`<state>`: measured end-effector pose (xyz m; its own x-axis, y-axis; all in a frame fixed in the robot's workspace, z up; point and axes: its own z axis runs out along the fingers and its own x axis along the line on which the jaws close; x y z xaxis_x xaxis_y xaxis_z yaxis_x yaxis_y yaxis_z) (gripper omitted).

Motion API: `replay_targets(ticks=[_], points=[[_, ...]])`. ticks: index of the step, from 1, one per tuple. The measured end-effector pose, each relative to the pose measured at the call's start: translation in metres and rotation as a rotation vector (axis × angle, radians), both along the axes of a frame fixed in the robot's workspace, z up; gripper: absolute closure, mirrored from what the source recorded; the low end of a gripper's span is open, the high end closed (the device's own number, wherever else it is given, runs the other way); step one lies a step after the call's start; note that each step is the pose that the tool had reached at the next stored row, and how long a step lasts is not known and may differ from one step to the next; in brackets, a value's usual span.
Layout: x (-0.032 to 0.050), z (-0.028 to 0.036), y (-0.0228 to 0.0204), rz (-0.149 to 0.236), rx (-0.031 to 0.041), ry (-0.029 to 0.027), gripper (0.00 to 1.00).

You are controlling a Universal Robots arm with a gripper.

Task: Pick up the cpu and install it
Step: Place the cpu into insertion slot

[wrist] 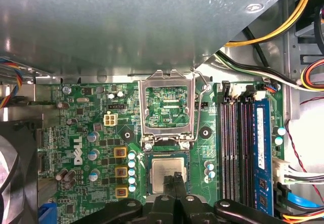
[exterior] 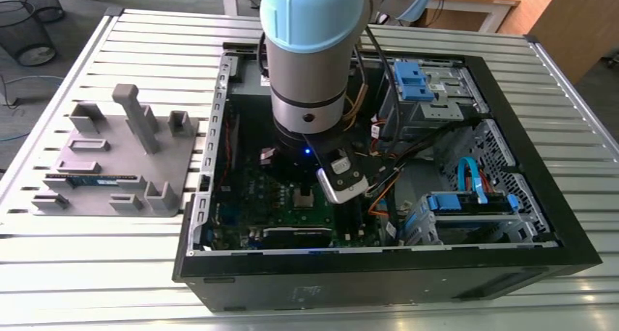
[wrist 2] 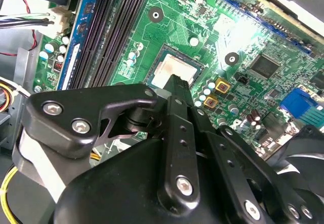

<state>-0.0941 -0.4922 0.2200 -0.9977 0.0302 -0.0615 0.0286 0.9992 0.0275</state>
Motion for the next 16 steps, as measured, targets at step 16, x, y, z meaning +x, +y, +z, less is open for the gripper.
replay_targets(ticks=[16], points=[[0.0,0.0027,0.0,-0.001,0.0001,0.0,0.89]])
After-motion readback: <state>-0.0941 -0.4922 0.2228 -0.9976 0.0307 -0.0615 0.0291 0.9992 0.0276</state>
